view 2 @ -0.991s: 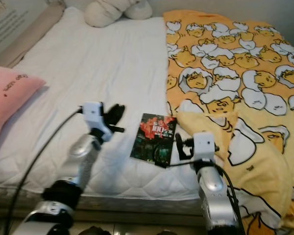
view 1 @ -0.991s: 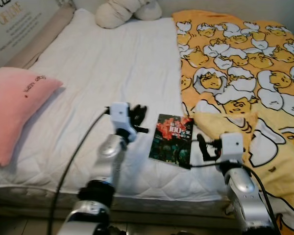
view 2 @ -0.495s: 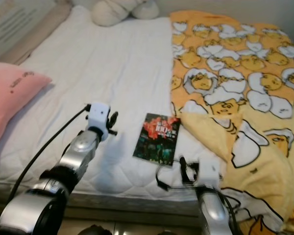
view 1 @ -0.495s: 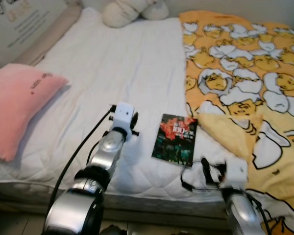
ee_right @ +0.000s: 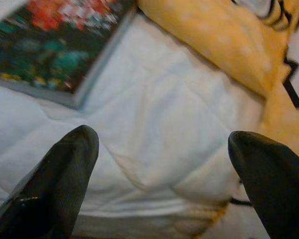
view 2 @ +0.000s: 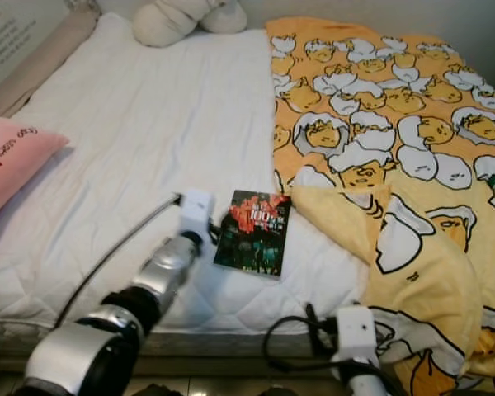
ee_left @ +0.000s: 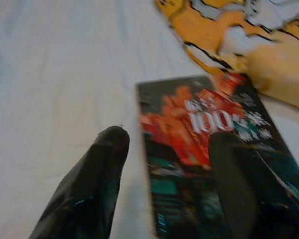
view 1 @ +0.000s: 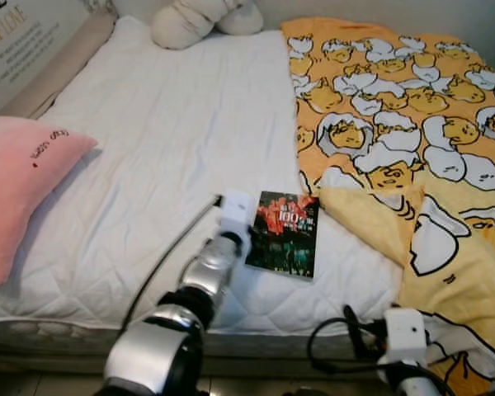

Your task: Clean up the room

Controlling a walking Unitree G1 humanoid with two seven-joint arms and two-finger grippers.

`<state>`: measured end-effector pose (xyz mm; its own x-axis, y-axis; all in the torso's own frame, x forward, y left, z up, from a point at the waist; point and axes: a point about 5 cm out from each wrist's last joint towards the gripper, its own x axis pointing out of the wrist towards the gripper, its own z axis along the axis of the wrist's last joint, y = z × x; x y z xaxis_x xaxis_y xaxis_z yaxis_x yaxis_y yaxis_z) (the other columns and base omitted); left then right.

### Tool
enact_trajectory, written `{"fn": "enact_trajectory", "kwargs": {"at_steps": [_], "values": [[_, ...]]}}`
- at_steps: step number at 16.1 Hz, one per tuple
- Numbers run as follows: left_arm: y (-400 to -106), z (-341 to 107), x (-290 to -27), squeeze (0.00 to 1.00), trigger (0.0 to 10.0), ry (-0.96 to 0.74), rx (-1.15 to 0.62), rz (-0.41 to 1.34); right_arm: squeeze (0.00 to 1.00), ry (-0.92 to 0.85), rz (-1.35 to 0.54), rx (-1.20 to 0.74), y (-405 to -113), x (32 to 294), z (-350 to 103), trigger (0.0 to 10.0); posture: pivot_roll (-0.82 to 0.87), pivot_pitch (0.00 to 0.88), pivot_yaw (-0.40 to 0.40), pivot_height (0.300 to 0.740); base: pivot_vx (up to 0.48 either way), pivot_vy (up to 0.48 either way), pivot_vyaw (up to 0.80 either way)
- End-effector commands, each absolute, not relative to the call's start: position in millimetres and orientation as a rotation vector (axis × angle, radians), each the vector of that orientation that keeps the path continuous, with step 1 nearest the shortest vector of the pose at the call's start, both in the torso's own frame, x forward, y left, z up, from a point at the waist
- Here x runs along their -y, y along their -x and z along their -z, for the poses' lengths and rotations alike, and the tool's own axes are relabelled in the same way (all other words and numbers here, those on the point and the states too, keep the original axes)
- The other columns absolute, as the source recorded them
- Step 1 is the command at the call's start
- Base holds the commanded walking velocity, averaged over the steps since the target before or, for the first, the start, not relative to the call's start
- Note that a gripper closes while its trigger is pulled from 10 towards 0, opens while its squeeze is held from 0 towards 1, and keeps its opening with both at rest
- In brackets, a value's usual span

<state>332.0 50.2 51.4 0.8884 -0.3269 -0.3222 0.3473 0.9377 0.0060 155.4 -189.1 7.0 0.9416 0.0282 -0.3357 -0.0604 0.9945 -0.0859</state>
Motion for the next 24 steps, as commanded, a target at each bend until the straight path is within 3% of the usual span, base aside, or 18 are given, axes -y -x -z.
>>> {"fn": "enact_trajectory", "kwargs": {"at_steps": [1,8,9,14,18,19,20,24], "values": [[-326,-44,-47,1.00,10.0,-0.075,-0.351,0.360,0.00,0.098,-0.081,-0.346,-146,184,-12,10.0,-0.16,0.045,-0.026,0.740,0.000,0.000,0.00],[-310,-22,-47,1.00,10.0,-0.064,-0.462,0.370,0.00,0.090,-0.128,-0.363,-114,175,-33,10.0,-0.21,0.166,-0.047,0.740,0.000,0.000,0.00],[-309,-20,-50,0.00,10.0,-0.079,-0.475,0.348,0.00,0.091,-0.132,-0.375,-108,174,-34,10.0,-0.22,0.183,-0.049,0.740,0.000,0.000,0.00],[-313,-21,-57,0.00,10.0,-0.081,-0.468,0.291,0.00,0.094,-0.125,-0.423,-94,177,-40,10.0,-0.24,0.214,-0.061,0.740,0.000,0.000,0.00],[-296,0,-59,0.00,10.0,-0.011,-0.635,0.289,0.00,0.092,-0.114,-0.456,-91,179,-40,10.0,-0.25,0.219,-0.063,0.740,0.000,0.000,0.00],[-291,4,-55,0.00,1.5,0.062,-0.686,0.305,0.00,0.090,-0.107,-0.465,-91,180,-40,10.0,-0.25,0.220,-0.060,0.740,0.000,0.000,0.00],[-289,5,-50,0.00,0.0,0.114,-0.705,0.326,0.00,0.086,-0.097,-0.474,-90,182,-39,10.0,-0.25,0.221,-0.059,0.740,0.000,0.000,0.00],[-273,19,-50,0.00,0.0,0.265,-0.847,0.286,0.00,0.087,-0.090,-0.495,-87,183,-37,10.0,-0.26,0.219,-0.054,0.740,0.000,0.000,0.00]]}}
